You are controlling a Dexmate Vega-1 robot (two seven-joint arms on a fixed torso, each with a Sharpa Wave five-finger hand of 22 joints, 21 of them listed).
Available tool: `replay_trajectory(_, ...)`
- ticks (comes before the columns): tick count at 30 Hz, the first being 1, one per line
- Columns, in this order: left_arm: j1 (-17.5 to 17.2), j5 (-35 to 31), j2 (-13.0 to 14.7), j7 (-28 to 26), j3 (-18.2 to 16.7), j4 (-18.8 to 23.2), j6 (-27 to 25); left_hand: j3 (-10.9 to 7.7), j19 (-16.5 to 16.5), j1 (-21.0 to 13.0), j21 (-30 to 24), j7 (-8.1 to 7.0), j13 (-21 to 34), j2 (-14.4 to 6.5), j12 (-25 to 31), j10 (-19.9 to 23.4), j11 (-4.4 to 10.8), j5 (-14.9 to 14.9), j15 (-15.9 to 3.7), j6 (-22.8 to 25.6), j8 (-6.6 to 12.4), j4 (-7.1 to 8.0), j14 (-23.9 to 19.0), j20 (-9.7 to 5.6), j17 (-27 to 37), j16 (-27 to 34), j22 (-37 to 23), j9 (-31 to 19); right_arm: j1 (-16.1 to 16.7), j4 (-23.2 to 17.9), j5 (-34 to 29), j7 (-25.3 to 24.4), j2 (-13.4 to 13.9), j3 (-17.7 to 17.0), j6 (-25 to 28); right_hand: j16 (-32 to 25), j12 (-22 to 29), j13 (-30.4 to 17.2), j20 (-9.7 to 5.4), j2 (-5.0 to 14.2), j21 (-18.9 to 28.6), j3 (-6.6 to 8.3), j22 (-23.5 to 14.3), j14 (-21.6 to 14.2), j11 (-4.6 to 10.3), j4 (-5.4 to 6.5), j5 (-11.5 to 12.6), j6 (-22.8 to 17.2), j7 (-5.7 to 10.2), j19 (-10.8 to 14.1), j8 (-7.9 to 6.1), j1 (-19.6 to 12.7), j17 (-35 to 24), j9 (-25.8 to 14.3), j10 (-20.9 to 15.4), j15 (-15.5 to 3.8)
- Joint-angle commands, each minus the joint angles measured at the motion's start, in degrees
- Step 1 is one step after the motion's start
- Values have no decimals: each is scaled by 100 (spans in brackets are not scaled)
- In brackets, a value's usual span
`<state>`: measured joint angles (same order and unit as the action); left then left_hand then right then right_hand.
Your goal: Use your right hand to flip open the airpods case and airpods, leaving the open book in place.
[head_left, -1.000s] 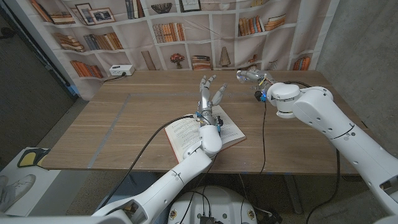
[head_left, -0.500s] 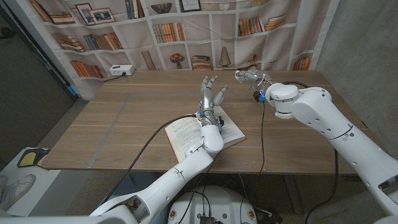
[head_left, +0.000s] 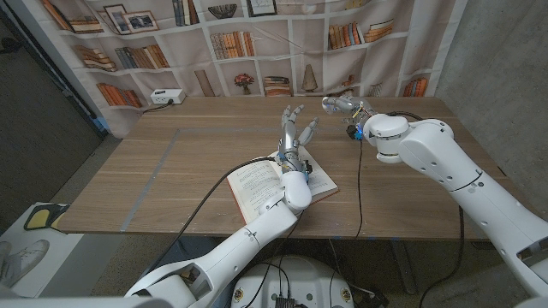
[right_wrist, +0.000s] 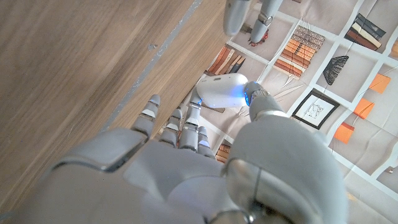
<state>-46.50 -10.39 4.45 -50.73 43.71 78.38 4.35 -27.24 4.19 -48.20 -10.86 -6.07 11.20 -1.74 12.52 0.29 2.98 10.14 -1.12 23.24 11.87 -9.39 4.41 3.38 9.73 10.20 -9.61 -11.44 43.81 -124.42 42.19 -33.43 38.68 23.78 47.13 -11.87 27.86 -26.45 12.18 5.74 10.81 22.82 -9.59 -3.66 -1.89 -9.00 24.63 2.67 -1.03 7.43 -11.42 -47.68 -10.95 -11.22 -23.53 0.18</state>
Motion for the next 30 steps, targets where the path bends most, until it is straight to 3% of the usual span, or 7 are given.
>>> replay_trajectory(1, 141, 19, -57, 58, 93, -272, 174, 35, 42, -32, 2, -83, 16, 39, 28, 25, 61, -13, 0, 48, 24, 5, -8, 19, 26, 29, -18, -15, -61, 97, -24, 23, -77, 72, 18, 8, 31, -16, 17, 35, -7, -12, -22, -22, 294, 5, 41, 40, 5, 19, 16, -15, -13, -3, -281, -13)
replay_trajectory(19, 298, -13, -197, -12, 167, -529, 142, 70, 73, -87, -8, -55, 15, 35, 14, 1, -32, -3, -6, -28, -17, 3, -20, 25, 25, 32, -19, -9, -80, 193, -71, 91, -103, 136, 11, 11, 33, -11, 18, 39, -8, -33, -22, -20, 308, 7, 52, 75, 12, 16, 24, -26, -13, -4, -262, -38)
replay_trajectory(30, 413, 15, -254, 6, 222, -752, 246, 98, 100, -163, -12, -171, 13, 21, 28, 46, -36, -2, 15, 191, 51, -5, -59, 64, 25, 39, -20, 0, -99, 257, -74, 141, -110, 161, 15, 14, 42, -16, 18, 43, -9, -47, -21, -12, 298, 7, 61, 84, 6, 13, 20, -34, -14, -4, -264, -43)
